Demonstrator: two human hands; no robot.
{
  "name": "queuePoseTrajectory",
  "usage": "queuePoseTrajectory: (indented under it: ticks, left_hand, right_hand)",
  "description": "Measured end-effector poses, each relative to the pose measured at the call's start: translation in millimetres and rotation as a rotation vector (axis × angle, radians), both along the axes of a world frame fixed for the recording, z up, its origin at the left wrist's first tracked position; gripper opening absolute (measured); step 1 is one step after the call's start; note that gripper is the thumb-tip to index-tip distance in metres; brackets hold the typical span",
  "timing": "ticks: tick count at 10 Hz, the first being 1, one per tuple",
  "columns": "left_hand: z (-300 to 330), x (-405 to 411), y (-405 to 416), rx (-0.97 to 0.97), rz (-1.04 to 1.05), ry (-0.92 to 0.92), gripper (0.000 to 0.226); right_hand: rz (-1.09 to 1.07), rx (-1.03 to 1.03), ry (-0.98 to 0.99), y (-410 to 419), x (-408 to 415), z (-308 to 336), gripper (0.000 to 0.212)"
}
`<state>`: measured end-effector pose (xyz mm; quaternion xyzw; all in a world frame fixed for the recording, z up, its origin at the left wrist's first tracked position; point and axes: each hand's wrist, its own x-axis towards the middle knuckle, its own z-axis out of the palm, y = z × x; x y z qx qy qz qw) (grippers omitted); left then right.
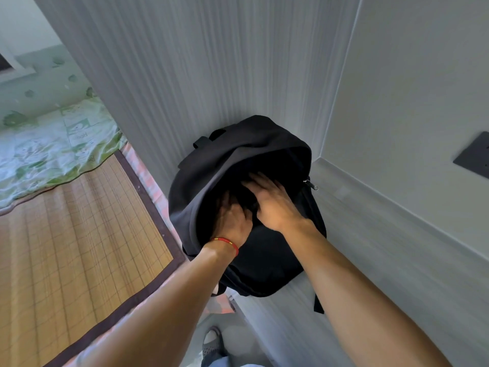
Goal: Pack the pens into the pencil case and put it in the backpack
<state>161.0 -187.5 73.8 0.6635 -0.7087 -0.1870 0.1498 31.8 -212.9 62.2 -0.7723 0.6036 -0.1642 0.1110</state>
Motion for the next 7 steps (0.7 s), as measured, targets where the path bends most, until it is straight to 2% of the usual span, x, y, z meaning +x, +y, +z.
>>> queuePoseTrajectory:
  ticks: [1, 2, 3, 5, 6, 7]
  left_hand:
    - [-4.4, -0.4, -0.6, 0.046, 0.003, -0.033, 0.063]
    - [-5.5, -2.9, 3.5, 0.006, -0.053, -0.15, 0.062]
    - [-3.0, -3.8, 14.0, -0.07, -0.098, -0.117, 0.059]
    - [32.5, -5.3, 49.2, -0.144, -0.199, 0.152, 0.041]
    - [63.3, -5.0, 74.7, -0.264, -0.254, 0.31, 0.039]
    - [100.2, 4.0, 99.5, -0.474, -0.37, 0.56, 0.042]
  right_hand:
    - [-0.026, -0.008, -0.03, 13.3, -4.7, -5.3, 0.063]
    - [-0.035, -0.019, -0.031, 25.3, -9.7, -9.3, 0.055]
    - [-0.029, -0.038, -0.012, 34.6, -10.9, -11.7, 0.053]
    - [-0.125, -0.116, -0.219, 60.4, -10.6, -6.8, 0.051]
    - [-0.182, -0.16, -0.343, 84.9, -11.3, 8.8, 0.049]
    - [-0.232, -0.256, -0.378, 108.8, -16.8, 30.5, 0.046]
